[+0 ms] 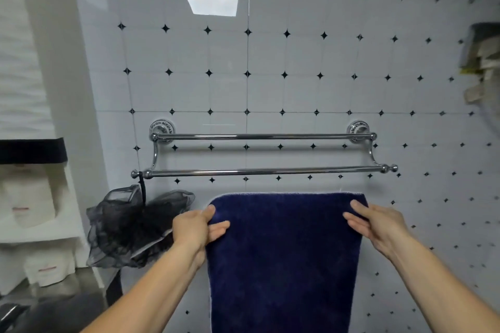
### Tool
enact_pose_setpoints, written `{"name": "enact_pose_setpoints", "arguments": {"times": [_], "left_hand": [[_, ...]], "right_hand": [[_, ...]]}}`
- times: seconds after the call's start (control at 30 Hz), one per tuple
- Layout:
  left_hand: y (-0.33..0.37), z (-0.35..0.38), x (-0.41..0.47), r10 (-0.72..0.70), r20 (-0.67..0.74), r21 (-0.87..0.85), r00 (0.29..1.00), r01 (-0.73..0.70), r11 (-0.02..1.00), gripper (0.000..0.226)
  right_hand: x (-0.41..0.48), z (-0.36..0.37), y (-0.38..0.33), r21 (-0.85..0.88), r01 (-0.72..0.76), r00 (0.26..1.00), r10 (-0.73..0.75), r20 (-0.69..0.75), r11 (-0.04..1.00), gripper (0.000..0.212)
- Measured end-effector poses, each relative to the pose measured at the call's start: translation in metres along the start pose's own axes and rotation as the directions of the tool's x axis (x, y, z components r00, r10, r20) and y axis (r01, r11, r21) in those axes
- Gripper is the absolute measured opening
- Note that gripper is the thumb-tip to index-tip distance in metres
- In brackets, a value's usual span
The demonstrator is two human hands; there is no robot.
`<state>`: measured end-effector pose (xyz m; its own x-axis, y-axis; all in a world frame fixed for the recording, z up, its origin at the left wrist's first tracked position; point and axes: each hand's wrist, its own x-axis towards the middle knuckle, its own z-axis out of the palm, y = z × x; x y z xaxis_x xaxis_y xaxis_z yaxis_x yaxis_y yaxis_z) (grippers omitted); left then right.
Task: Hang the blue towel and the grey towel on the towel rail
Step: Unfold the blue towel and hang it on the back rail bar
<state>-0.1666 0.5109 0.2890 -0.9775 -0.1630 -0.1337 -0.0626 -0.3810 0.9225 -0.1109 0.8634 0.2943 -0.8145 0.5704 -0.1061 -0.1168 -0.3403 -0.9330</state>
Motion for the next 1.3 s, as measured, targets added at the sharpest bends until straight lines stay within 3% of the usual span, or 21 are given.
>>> {"name": "enact_pose_setpoints", "arguments": {"times": [0.2, 0.3, 0.4, 0.53, 0.6, 0.7, 0.87, 1.03, 1.17, 1.23, 1.3], "left_hand": [[-0.003, 0.035, 0.036, 0.04, 0.035, -0.201, 0.999, -0.032, 0.979, 0.024], [-0.008, 0.046, 0.056, 0.124, 0.072, -0.211, 0.99, -0.106, 0.972, 0.018], [-0.008, 0.052, 0.078, 0.229, 0.126, -0.214, 0.965, -0.198, 0.956, 0.017], [0.007, 0.064, 0.109, 0.264, 0.053, -0.299, 0.963, -0.237, 0.924, 0.018], [0.023, 0.07, 0.118, 0.278, 0.045, -0.369, 0.96, -0.243, 0.897, 0.012], [0.045, 0.084, 0.132, 0.322, -0.018, -0.403, 0.947, -0.302, 0.864, 0.019], [0.066, 0.104, 0.143, 0.357, 0.046, -0.477, 0.933, -0.294, 0.828, 0.028], [0.068, 0.111, 0.145, 0.432, 0.226, -0.566, 0.873, -0.243, 0.788, 0.047], [0.063, 0.112, 0.148, 0.453, 0.328, -0.694, 0.829, -0.114, 0.711, 0.032], [0.06, 0.112, 0.149, 0.488, 0.39, -0.778, 0.781, -0.005, 0.629, 0.027], [0.057, 0.11, 0.146, 0.575, 0.415, -0.825, 0.705, 0.025, 0.565, 0.018]], "right_hand": [[0.03, 0.002, 0.005, 0.134, 0.008, 1.0, -0.009, 0.008, 0.991, 0.032], [0.046, 0.012, 0.009, 0.183, 0.012, 1.0, -0.007, -0.027, 0.983, 0.024], [0.069, 0.032, 0.011, 0.289, 0.004, 1.0, -0.003, -0.003, 0.957, 0.038], [0.103, 0.063, 0.0, 0.4, -0.033, 0.994, -0.011, 0.106, 0.916, 0.016], [0.117, 0.073, -0.009, 0.471, -0.017, 0.99, -0.051, 0.131, 0.882, 0.016], [0.138, 0.093, -0.03, 0.492, 0.021, 0.97, -0.136, 0.199, 0.871, 0.012], [0.155, 0.121, -0.056, 0.597, 0.039, 0.95, -0.215, 0.227, 0.801, 0.034], [0.157, 0.121, -0.062, 0.695, -0.081, 0.881, -0.275, 0.386, 0.715, 0.015], [0.154, 0.116, -0.058, 0.748, -0.107, 0.846, -0.335, 0.415, 0.656, 0.035], [0.156, 0.107, -0.055, 0.758, -0.119, 0.755, -0.437, 0.489, 0.641, 0.035], [0.162, 0.102, -0.049, 0.732, -0.193, 0.617, -0.5, 0.608, 0.653, 0.026]]}}
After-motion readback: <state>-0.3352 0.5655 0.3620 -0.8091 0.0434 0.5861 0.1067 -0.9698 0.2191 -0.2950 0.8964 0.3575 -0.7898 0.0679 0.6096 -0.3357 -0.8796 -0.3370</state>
